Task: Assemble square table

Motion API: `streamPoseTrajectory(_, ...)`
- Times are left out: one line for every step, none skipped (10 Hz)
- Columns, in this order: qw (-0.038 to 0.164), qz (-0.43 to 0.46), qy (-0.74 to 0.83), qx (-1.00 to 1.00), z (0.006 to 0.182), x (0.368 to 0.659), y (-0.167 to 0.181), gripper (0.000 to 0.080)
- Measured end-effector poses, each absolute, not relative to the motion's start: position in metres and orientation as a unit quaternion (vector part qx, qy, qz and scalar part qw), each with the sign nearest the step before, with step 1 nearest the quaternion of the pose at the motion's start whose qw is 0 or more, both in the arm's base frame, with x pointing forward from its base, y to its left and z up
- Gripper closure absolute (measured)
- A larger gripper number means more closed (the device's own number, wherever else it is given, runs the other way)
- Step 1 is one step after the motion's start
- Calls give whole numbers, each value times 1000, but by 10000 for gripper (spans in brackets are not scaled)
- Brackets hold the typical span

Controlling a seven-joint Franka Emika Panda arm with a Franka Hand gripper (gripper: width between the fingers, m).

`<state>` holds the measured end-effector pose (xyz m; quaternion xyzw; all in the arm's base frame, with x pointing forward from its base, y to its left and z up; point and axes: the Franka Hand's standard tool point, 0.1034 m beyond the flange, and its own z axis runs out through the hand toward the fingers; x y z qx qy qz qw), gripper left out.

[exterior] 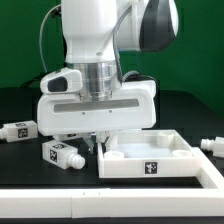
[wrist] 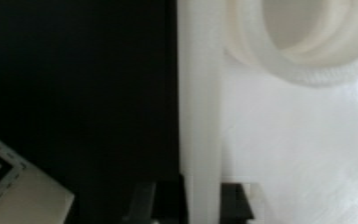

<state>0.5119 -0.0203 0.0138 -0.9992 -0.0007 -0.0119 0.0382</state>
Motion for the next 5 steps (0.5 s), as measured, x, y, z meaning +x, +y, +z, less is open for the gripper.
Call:
streamPoseTrajectory(38,-12,-1,-999,13,512,-20,752)
streamPoseTrajectory(38,-13,19,-999,11,522,-18,752)
streamPoseTrajectory(35,-19,34,-999,9,540,-19,752)
streamPoseTrajectory(35,-21,46,-998,11,553,-20,752)
streamPoseTrajectory(33,-19,45,-998,14,563,-21,752)
